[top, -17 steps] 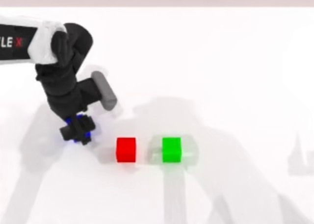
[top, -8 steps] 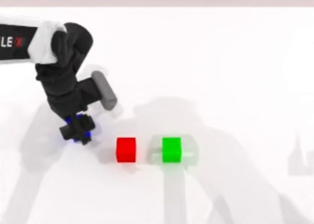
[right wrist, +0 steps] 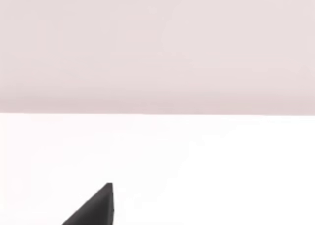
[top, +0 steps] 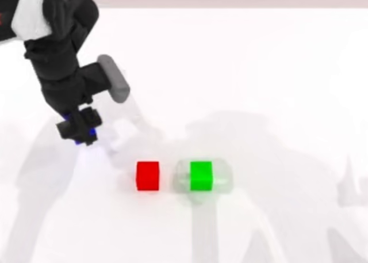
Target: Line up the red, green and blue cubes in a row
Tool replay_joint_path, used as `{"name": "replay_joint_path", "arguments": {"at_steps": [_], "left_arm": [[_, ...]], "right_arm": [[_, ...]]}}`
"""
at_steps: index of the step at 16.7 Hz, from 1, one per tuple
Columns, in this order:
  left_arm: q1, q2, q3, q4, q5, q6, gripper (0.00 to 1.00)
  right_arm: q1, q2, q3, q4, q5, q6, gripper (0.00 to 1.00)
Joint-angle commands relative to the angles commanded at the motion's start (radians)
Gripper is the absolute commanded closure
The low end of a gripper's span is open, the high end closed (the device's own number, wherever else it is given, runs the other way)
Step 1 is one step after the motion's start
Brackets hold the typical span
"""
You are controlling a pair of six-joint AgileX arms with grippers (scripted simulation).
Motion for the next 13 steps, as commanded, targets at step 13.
{"name": "replay_joint_path", "arguments": {"at_steps": [13], "left_arm": [[-0.198, 0.176, 0.309, -0.146, 0.002, -0.028, 1.00]], "right_arm": [[0.000, 0.000, 0.000, 0.000, 0.000, 0.000, 0.00]]}}
